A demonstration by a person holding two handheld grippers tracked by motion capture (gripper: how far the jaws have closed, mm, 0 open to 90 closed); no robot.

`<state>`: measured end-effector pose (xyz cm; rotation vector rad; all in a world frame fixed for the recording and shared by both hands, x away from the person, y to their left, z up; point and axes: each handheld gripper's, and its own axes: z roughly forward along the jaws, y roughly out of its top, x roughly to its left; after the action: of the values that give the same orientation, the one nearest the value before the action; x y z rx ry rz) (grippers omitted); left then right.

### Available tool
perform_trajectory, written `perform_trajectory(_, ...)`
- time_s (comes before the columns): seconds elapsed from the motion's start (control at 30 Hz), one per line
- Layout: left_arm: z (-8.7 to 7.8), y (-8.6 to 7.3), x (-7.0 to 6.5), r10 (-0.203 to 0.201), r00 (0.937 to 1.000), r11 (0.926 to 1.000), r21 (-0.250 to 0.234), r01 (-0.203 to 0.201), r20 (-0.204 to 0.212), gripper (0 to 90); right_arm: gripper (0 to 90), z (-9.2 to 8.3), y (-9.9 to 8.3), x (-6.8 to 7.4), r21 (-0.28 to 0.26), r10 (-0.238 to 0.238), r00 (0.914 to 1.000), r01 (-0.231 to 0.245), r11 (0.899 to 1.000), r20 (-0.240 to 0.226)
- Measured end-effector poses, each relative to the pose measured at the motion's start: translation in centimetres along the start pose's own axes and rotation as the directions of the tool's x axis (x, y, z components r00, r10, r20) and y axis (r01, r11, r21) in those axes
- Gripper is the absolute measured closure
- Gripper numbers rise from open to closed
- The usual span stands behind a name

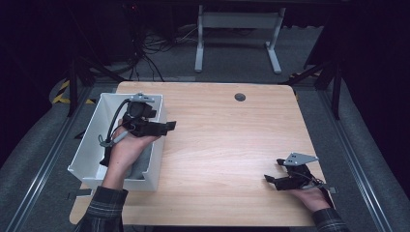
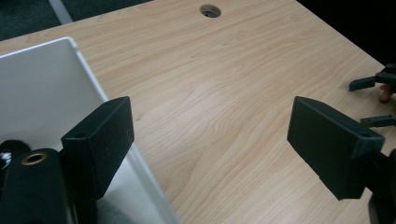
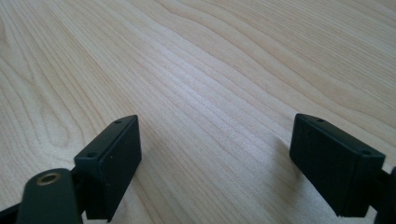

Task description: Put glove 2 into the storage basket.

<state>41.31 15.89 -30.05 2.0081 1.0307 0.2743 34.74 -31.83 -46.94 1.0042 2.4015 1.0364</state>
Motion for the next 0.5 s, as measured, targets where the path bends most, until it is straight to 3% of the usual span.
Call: perform_trajectory(0.5,3.9,0.9,-4.5,0.071,0.9936,0.9972,0.017,-0.073,0.088,15.6,16.3,0.0,0.0,0.0,0.0,0.001,1.0,-0.001,1.0,0.0)
